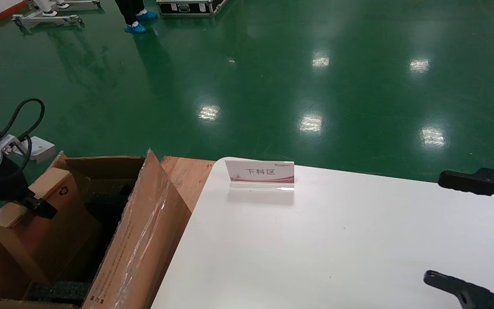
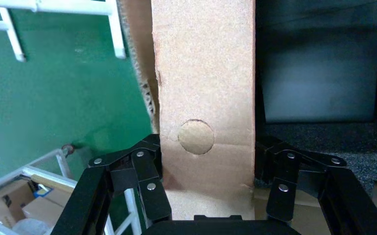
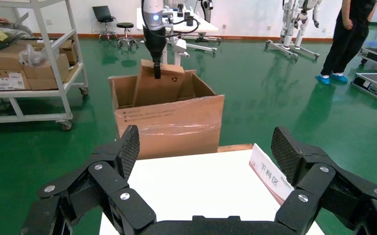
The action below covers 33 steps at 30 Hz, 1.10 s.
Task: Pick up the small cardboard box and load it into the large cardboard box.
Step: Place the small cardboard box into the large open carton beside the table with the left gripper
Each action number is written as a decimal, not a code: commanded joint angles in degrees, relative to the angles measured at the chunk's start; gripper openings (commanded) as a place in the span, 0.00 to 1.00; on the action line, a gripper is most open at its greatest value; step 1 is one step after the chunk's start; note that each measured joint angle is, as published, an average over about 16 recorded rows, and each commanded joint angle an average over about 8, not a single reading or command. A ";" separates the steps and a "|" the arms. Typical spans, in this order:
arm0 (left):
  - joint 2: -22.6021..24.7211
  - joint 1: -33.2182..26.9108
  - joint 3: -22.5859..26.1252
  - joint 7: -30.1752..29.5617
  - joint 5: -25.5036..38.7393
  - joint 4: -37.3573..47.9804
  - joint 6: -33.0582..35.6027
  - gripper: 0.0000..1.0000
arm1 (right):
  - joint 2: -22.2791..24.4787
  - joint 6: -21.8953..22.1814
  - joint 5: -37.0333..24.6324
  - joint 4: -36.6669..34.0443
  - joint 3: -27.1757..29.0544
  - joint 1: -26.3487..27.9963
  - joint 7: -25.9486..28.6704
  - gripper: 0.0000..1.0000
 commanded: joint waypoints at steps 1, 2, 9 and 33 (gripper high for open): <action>0.41 0.11 -0.07 0.08 0.06 0.48 -0.19 0.00 | 0.00 0.00 0.00 0.00 -0.01 0.00 0.00 1.00; 0.65 0.13 -0.10 0.10 0.13 0.79 -0.33 0.00 | 0.00 0.00 0.01 0.00 -0.01 0.00 0.00 1.00; 1.96 0.75 -0.38 0.56 0.28 3.18 -1.43 0.00 | 0.01 0.01 0.02 0.00 -0.03 0.01 -0.02 1.00; 2.05 7.52 -0.95 3.30 -3.27 10.02 -3.98 0.50 | 0.04 0.05 0.07 0.00 -0.10 0.02 -0.05 1.00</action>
